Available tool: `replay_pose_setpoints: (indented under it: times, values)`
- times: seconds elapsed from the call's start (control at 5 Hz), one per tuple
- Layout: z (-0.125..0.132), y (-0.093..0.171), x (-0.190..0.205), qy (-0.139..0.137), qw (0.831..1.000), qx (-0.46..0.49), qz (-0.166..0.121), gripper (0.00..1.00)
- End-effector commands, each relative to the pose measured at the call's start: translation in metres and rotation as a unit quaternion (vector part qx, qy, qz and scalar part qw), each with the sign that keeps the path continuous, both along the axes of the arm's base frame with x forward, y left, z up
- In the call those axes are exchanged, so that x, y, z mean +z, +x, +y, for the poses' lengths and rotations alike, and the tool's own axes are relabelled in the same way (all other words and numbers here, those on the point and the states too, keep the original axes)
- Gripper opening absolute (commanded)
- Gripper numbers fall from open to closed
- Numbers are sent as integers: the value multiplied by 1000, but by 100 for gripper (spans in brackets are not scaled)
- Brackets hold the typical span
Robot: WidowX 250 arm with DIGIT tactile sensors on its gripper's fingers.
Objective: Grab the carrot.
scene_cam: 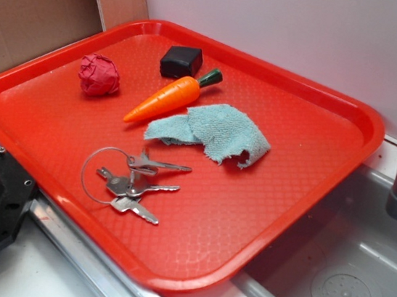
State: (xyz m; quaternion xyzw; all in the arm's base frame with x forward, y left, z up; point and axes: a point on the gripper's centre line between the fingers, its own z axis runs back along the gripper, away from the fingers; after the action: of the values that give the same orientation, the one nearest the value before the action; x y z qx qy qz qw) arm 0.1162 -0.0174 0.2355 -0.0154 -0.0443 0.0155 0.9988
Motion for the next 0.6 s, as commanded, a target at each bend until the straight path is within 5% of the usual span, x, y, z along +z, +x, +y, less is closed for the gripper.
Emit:
replay_pose_setpoints:
  times: [0.0,0.4]
  values:
    - [0,0,0,0,1000,0,0,100]
    - [12,23,-21,-3,997,60,-54,100]
